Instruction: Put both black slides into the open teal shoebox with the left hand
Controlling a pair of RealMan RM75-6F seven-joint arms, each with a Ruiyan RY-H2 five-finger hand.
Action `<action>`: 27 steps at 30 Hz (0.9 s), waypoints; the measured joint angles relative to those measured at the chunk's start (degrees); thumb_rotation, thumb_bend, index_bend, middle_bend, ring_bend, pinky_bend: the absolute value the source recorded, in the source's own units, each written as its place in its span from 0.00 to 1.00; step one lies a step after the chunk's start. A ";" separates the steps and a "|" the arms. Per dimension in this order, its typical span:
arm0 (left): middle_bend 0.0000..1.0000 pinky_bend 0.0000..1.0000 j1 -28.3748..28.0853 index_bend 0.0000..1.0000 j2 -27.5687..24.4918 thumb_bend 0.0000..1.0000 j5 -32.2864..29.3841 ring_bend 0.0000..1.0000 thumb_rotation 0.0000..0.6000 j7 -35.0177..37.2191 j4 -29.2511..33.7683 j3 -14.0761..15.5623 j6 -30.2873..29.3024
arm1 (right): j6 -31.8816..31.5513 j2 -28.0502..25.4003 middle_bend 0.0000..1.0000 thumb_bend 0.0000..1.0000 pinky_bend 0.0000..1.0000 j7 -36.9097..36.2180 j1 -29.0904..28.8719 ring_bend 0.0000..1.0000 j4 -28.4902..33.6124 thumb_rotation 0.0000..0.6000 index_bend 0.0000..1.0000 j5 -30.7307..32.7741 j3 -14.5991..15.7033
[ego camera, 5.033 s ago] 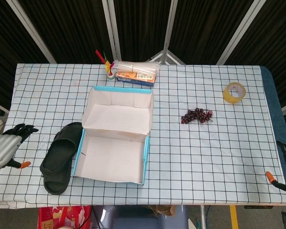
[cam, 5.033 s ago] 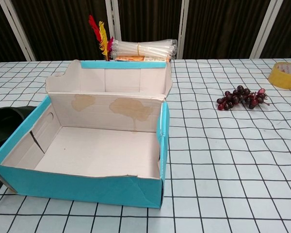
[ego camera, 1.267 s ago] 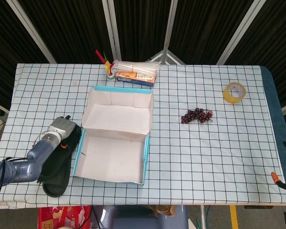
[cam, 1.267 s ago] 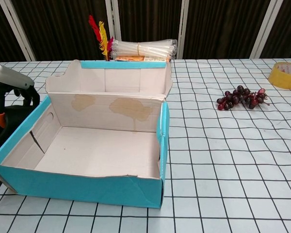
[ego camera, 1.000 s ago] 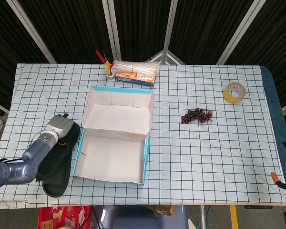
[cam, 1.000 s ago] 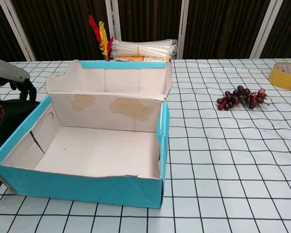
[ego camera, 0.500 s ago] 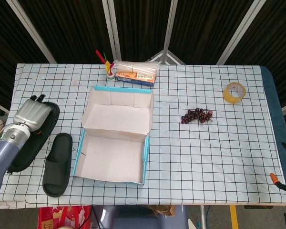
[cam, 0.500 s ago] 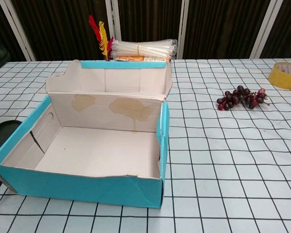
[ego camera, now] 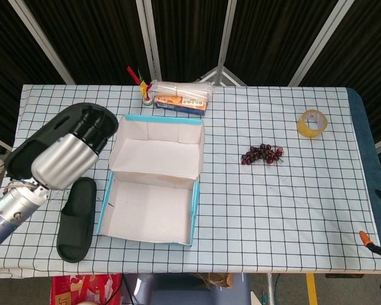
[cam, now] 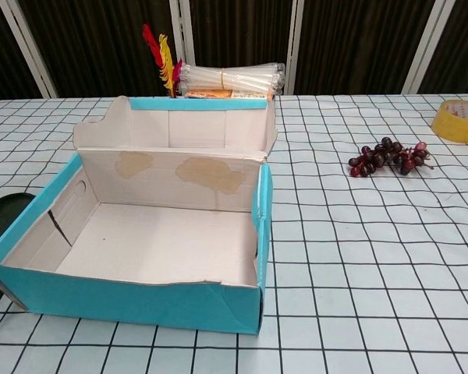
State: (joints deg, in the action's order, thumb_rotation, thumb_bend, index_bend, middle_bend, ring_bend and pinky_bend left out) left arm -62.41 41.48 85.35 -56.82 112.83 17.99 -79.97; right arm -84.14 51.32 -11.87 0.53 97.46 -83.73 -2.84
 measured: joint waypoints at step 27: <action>0.54 0.15 6.31 0.59 26.88 0.40 7.03 0.10 1.00 -2.53 -4.57 -17.21 12.41 | 0.49 0.00 0.12 0.31 0.13 -2.52 -0.07 0.19 -1.55 1.00 0.03 0.87 -0.20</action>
State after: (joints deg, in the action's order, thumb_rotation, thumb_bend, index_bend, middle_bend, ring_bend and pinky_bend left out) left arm -56.10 68.36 92.38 -59.35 108.26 0.78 -67.56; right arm -83.65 51.32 -14.39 0.46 95.90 -82.86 -3.04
